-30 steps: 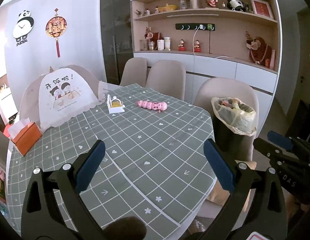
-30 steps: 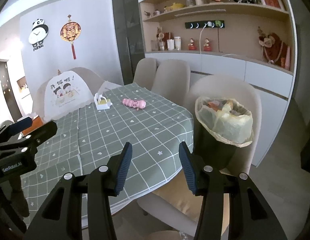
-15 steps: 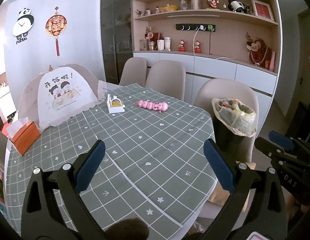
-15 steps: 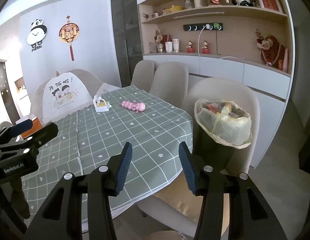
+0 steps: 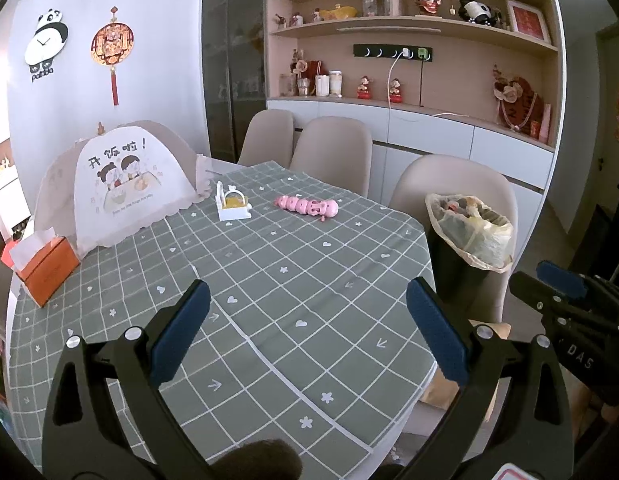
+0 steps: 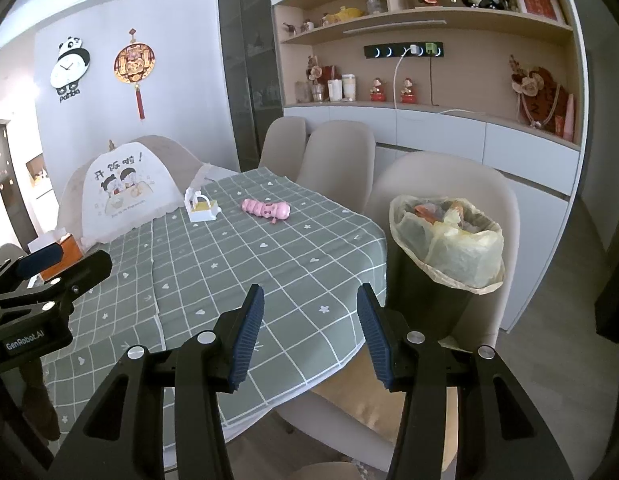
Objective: Collect trash
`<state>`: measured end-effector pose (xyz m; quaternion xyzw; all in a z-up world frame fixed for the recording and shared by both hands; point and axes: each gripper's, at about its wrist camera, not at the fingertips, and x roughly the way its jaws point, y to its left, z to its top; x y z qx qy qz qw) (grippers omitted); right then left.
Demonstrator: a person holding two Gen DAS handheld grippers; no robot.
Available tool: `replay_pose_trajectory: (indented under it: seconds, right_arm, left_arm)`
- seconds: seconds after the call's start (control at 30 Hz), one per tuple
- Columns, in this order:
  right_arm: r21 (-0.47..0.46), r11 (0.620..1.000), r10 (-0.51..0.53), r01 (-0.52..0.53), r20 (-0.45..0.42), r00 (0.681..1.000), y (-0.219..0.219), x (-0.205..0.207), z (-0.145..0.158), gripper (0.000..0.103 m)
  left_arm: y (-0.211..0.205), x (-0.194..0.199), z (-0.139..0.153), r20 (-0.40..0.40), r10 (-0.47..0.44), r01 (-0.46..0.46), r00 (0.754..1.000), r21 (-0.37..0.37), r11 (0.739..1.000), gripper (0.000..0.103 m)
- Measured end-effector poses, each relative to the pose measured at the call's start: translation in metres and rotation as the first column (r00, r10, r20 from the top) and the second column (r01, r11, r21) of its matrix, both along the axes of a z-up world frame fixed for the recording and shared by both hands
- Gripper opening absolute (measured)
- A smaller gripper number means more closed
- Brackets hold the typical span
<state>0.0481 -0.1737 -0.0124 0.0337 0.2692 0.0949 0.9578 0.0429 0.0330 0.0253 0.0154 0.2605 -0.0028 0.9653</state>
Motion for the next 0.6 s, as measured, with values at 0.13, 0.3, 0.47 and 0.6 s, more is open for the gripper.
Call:
replay_pose_trajectory:
  seconds: [0.13,0.3,0.47,0.6]
  right_arm:
    - [-0.004,1.0,0.002,-0.002,0.001,1.0,0.0006,0.0002,-0.0002,0.046]
    - [-0.007,1.0,0.002,-0.002,0.001,1.0,0.0013,0.0013,-0.0009,0.046]
    - [-0.009,1.0,0.001,-0.001,0.007,1.0,0.0007,0.0015,-0.0005,0.046]
    - [-0.008,1.0,-0.001,0.001,0.008,1.0,-0.0008,0.0014,0.0001,0.046]
  left_arm:
    - [0.0025,-0.0003,-0.0012,-0.004,0.004,-0.004,1.0,-0.013,1.0,0.094]
    - [0.0036,-0.0009,-0.0021,-0.005,0.004,-0.004,1.0,-0.018,1.0,0.094]
    - [0.0033,-0.0007,-0.0019,-0.005,0.003,-0.003,1.0,-0.017,1.0,0.094]
    - [0.0029,-0.001,-0.002,-0.003,0.003,-0.004,1.0,-0.017,1.0,0.094]
